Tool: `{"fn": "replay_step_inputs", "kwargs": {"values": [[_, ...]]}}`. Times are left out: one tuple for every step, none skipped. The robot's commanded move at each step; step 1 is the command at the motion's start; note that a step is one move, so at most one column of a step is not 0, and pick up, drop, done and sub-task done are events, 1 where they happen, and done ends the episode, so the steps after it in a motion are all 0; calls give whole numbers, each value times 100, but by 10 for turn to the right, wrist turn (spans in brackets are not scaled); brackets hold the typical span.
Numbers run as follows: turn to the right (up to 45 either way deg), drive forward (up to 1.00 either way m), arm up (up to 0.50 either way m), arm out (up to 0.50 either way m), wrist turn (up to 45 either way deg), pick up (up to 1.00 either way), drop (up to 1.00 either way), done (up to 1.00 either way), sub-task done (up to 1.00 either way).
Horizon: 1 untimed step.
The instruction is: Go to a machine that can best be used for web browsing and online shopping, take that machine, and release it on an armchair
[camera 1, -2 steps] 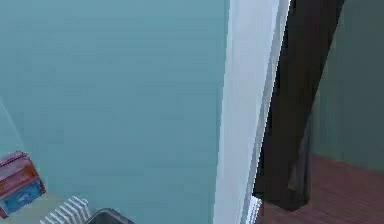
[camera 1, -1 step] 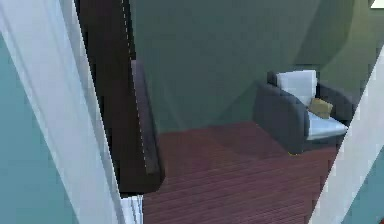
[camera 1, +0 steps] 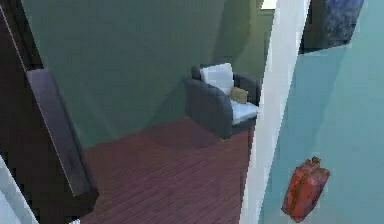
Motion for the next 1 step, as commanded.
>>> {"fn": "replay_step_inputs", "kwargs": {"values": [[0,75,0,0,0,0,0,0,0]]}}
